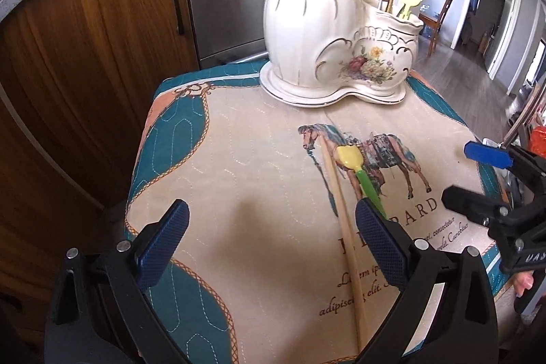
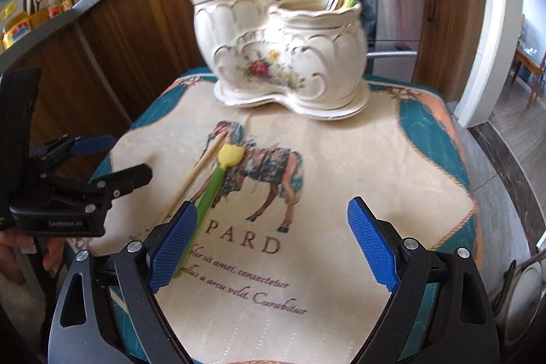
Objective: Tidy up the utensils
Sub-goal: 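Move both open grippers back down to the last utensils, then grasp the last chopstick with the left gripper while the right grasps the tulip-headed green spatula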
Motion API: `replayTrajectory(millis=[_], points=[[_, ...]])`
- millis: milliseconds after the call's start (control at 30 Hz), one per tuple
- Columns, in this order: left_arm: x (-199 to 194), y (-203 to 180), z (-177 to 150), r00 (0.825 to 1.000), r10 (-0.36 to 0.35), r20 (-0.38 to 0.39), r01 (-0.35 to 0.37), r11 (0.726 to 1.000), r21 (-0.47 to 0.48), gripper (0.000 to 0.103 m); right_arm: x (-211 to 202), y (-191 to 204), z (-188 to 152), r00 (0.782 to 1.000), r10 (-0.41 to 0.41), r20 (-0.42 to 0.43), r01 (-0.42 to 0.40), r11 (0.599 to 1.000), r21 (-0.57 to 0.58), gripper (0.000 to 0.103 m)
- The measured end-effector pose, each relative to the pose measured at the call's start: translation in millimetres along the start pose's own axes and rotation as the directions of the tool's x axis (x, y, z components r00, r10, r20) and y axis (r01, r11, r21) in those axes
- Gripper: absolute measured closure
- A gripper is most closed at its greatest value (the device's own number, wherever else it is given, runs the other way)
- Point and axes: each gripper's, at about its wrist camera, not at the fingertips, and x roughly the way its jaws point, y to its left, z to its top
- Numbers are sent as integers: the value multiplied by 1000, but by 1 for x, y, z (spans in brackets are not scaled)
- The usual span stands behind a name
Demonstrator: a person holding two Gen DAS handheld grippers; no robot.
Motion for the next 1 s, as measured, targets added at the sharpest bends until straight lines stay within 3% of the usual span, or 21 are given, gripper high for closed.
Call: replayTrajectory(millis=[33, 100, 200, 433, 500, 567, 800, 1000], points=[[2, 2, 0, 1000, 0, -4, 0, 1000, -4, 7, 3, 3, 0, 1000, 14, -11, -14, 1000, -4, 14], [5, 5, 0, 1000, -2, -11, 2, 1000, -13, 7, 13, 10, -2, 998, 45, -41, -45, 999, -15, 26], [9, 10, 0, 1000, 2, -22, -3, 1000, -24, 7, 25, 23, 0, 997, 44, -68, -47, 998, -40, 43], [11, 13, 1, 999, -6, -35, 4, 999, -41, 7, 50, 41, 11, 991, 65, -117, -74, 995, -69, 71], [11, 13, 1, 999, -9, -37, 8, 999, -39, 7, 52, 44, 11, 993, 37, -111, -48, 994, -96, 83], [12, 12, 1, 999, -17, -39, 15, 999, -36, 7, 52, 43, 10, 994, 25, -111, -37, 994, -101, 90], [14, -10, -2, 994, -66, -87, 69, 997, 26, 25, 28, 13, 3, 994, -28, -101, 19, 995, -95, 93], [18, -38, -9, 977, -113, -180, 133, 986, 101, 55, 1, -7, -6, 990, -66, -128, 41, 981, -190, 93]])
